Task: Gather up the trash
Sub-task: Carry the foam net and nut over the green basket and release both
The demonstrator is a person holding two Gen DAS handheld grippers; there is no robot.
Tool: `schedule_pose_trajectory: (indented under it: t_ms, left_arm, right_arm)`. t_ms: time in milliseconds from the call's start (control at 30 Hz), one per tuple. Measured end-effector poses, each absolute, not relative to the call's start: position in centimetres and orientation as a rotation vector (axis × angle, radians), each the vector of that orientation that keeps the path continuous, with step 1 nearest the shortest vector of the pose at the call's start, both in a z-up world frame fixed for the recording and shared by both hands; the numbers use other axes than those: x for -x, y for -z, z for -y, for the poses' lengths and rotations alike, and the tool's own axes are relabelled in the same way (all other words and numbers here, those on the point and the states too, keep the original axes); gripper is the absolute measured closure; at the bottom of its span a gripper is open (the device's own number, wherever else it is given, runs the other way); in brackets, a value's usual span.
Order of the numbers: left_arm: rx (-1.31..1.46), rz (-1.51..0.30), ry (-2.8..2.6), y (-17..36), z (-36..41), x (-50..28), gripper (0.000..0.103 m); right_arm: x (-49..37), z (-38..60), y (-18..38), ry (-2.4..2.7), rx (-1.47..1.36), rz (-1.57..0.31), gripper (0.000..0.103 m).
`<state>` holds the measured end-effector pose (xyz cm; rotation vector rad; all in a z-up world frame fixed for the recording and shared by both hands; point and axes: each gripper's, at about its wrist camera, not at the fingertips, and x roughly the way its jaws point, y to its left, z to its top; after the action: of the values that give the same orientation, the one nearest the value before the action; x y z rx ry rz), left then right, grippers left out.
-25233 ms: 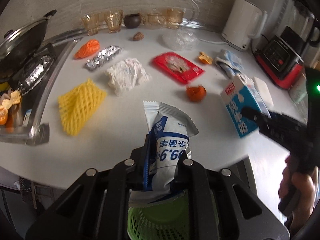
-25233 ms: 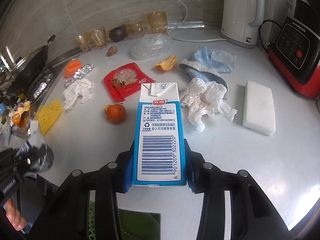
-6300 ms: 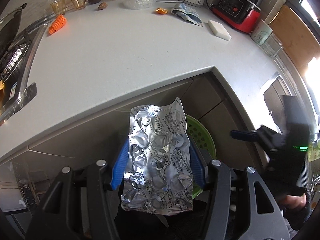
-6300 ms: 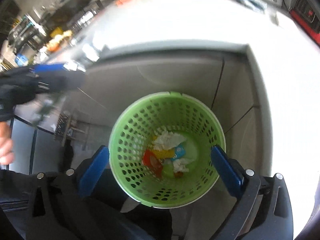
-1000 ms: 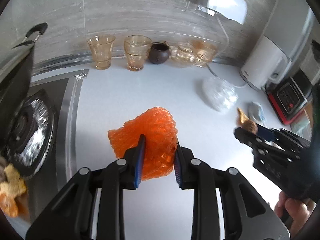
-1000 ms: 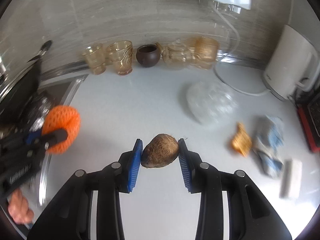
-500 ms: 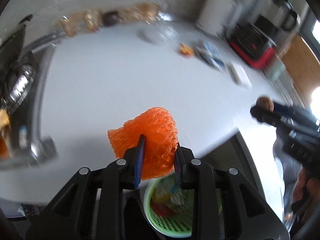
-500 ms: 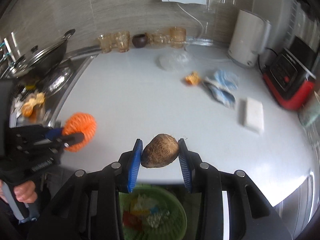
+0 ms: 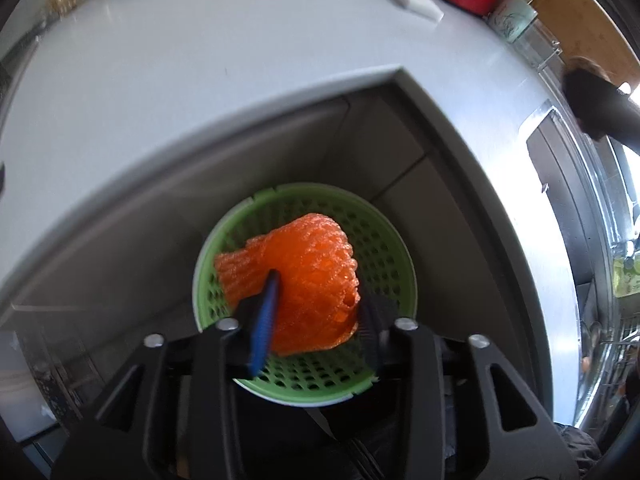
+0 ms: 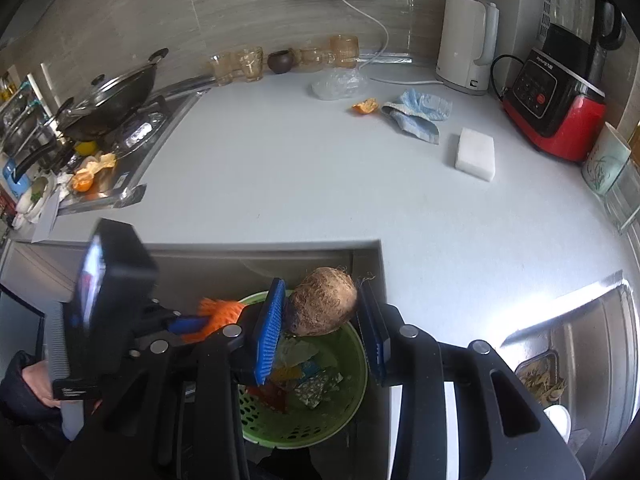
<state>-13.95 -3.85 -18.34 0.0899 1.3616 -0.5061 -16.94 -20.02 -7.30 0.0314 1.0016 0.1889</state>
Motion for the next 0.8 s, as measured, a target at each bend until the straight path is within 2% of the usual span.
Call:
schedule_pose_trajectory:
  t_ms: [167, 233, 333, 467, 800]
  left_arm:
    - [-0.077, -1.314, 0.438, 17.4, 3.0, 14.8, 0.031]
    - [-0.077, -1.288, 0.417, 16.6, 2.8, 14.8, 0.025]
    - [-0.091, -1.256, 0.384, 15.5, 2.3, 15.0, 0.024]
    - [-0.123, -1.205, 0.287, 14.1, 2.0, 14.4, 0.013]
    - [-0.118, -1.084, 0.087, 10.5, -2.5, 14.8, 0.008]
  right_arm:
    - [18.0, 20.3, 7.7, -0.208, -0.045, -1.002, 0.066]
    - [18.4, 20.3, 7.8, -0.216, -0.046, -1.002, 0.066]
    - [18.8, 20.3, 7.8, -0.225, -0.045, -0.996, 0.066]
    - [19.2, 20.1, 8.1, -0.240, -0.039, -0.999, 0.066]
    - [20.0, 17.7, 11.1, -0.309, 0.011, -1.072, 0.066]
